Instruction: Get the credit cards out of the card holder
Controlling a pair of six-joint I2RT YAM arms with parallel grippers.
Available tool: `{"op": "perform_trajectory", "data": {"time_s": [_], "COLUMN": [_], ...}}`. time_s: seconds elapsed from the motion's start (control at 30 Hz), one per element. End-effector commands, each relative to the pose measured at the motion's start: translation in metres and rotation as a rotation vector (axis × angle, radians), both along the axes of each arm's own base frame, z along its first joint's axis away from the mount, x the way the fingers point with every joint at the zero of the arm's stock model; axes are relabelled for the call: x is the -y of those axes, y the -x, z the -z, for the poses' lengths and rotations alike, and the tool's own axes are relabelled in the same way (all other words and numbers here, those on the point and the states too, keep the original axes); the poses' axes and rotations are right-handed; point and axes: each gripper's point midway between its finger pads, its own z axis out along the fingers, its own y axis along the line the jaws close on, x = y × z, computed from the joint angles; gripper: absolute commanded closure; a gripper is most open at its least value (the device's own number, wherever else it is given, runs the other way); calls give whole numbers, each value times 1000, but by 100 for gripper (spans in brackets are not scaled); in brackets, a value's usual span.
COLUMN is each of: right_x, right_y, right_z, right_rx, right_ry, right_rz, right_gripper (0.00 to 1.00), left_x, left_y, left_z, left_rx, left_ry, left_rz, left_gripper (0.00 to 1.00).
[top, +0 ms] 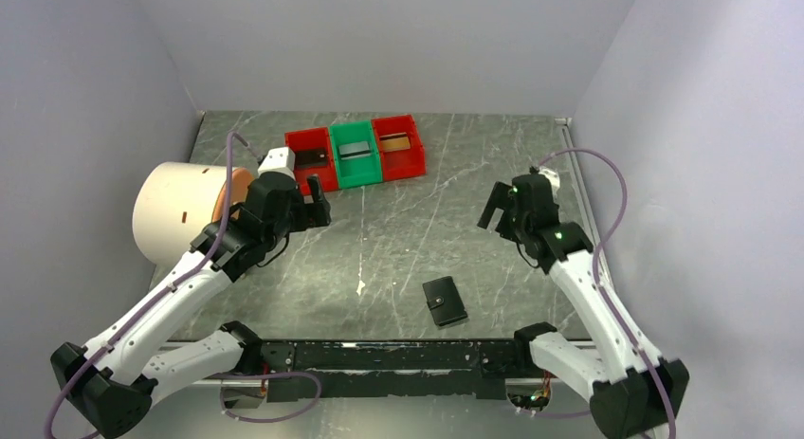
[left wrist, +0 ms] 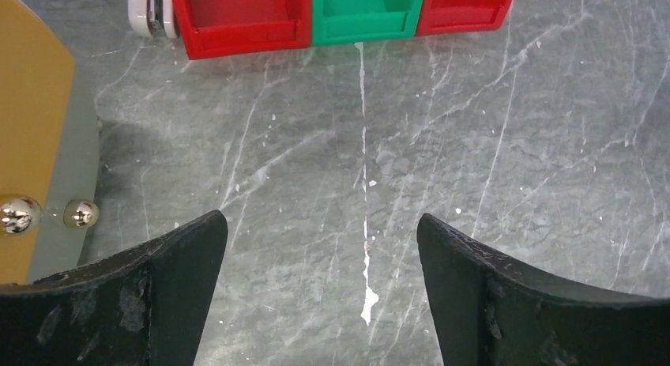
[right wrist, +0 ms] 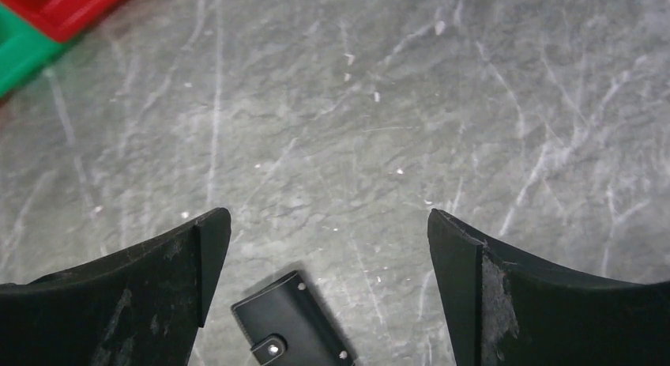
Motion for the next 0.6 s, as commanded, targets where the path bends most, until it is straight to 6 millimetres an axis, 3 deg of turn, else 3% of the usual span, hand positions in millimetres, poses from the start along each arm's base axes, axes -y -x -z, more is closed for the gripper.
{"op": "perform_trajectory", "data": {"time_s": [0.0, 0.2, 0.3, 0.43, 0.57], "right_x": [20, -3, -11, -21, -34], "right_y": [1, -5, -3, 8, 25], "right_z": [11, -18, -20, -5, 26], "right_rx": [-110, 89, 110, 43, -48], "right_ry": [98, 9, -18, -41, -99], "right_rz": [86, -66, -111, -176, -242], "right_gripper": [1, 1, 1, 1, 1], "left_x": [-4, -1, 2, 17, 24], "left_y": [-2, -4, -4, -5, -2], "left_z": [-5, -1, 5, 22, 63], "left_rx": [25, 5, -8, -59, -219], "left_ry": [4, -6, -10, -9, -54], "left_rz": [-38, -33, -21, 47, 46], "left_gripper": [5, 5, 5, 5, 5]}}
